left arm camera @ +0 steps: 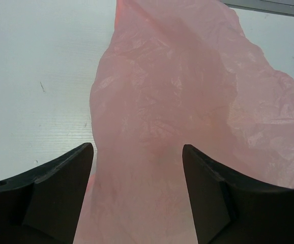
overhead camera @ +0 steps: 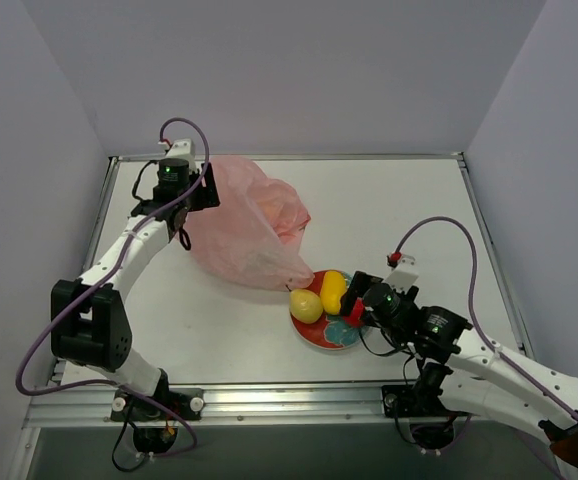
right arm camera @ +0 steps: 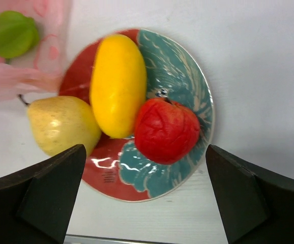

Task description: Take the fake fruits out of the plastic bag

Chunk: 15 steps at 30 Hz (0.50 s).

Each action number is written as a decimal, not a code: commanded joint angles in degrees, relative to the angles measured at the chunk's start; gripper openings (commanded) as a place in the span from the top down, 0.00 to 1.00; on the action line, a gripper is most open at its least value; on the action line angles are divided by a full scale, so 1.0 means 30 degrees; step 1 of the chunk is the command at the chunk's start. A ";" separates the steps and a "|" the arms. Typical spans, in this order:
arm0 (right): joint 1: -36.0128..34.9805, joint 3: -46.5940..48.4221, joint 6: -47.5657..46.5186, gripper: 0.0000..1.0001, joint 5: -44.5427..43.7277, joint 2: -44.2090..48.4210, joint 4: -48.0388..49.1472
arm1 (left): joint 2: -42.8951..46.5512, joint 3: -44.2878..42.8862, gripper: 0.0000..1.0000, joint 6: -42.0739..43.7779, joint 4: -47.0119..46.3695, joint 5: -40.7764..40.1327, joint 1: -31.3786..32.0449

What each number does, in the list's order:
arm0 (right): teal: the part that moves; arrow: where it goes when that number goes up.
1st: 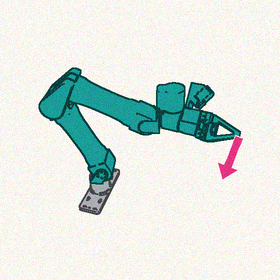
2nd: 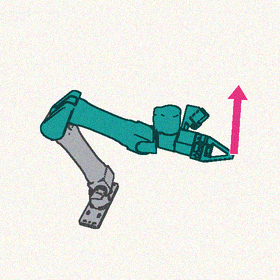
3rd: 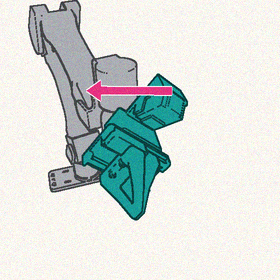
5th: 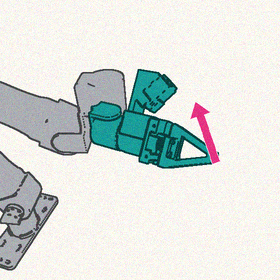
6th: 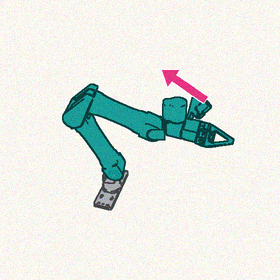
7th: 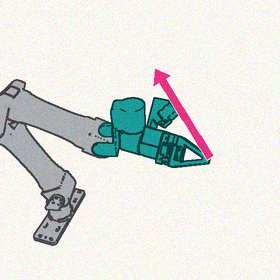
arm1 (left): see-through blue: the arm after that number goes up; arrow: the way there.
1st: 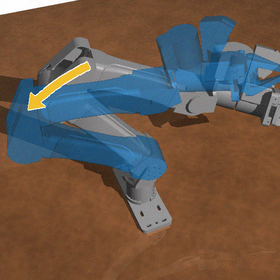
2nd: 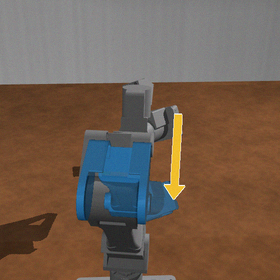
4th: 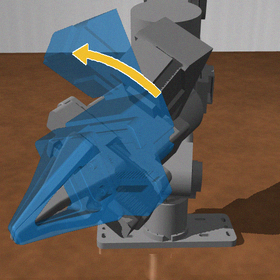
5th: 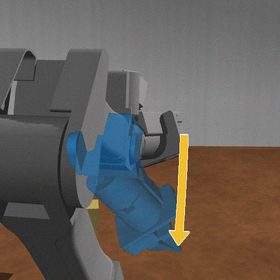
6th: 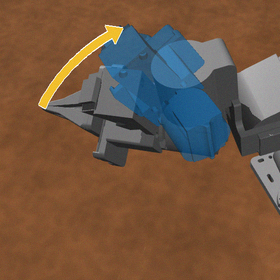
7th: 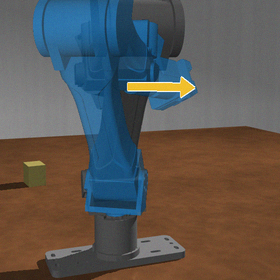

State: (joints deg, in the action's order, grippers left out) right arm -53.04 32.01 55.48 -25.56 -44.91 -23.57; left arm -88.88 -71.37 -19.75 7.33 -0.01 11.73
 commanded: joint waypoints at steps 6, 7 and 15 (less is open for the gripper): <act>-0.0105 0.6754 -0.4484 0.00 -0.4538 -0.3071 0.1525 | 0.2936 -0.0671 0.30 0.0195 0.1537 -0.1516 0.1477; 0.0011 0.8067 -0.6057 0.00 -0.4575 -0.4413 0.2109 | 0.3112 -0.1020 0.30 0.0167 0.2323 -0.2216 0.1627; 0.5979 1.1739 -0.9529 0.00 0.4322 -0.9899 0.8842 | 0.6361 -0.0002 0.30 -0.1823 0.6284 -0.2808 0.1482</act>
State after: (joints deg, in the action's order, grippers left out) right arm -40.75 64.58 32.82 -23.11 -71.40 -5.91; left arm -75.66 -72.27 -21.98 20.25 -5.56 16.69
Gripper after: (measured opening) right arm 0.999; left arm 0.701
